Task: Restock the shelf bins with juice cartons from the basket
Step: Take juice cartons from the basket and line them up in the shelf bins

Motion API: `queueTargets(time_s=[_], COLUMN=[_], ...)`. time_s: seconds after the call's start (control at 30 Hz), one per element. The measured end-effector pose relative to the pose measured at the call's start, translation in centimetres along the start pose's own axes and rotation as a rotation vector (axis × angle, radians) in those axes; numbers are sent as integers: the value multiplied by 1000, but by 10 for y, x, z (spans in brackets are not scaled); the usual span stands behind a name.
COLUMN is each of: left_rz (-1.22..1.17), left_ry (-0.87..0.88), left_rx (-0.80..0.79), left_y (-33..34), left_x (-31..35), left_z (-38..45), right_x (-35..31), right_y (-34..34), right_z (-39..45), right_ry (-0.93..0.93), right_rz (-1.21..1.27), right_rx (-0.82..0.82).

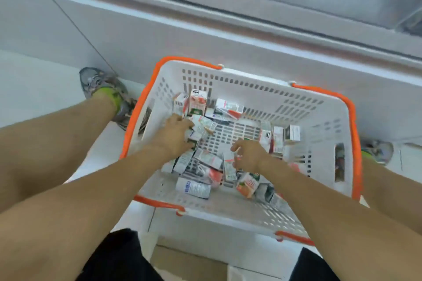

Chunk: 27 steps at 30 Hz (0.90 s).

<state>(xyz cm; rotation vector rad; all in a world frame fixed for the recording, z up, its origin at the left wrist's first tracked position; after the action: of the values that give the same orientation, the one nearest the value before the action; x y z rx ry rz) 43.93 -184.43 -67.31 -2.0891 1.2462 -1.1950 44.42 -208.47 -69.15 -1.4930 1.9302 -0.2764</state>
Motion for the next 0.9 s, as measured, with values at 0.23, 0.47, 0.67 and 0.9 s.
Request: queueTargets(time_s=[0.23,0.47,0.67,0.9], left_rz=[-49,332,-1,-602], left_ry=[-35,-11,-98,-35], left_rx=[117,85,-28,-11], left_y=[5,-7,-48,-156], left_x=[-6,-6,17,68], left_z=[20,16,-6,-82], right_x=[-10,-15,-33,-124], right_y=[22,30,-23,-152], right_z=[28,25,-16,-131], right_ry=[-16,-31,-54,-274], right_rz=[-181,-255,-183,-180], right_rx=[-74,86,128,80])
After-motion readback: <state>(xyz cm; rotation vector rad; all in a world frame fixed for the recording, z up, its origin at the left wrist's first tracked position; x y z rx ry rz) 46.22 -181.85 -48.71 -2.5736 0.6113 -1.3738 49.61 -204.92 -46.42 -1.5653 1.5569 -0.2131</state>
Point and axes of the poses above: each hand's wrist, its own z-axis towards the middle knuckle, its own y-axis out of the palm, x = y × z, the point moved 2 cm from there along z, towards the middle knuckle, and after that the axes turned 6 degrees about -z, right-handed, at the moved point
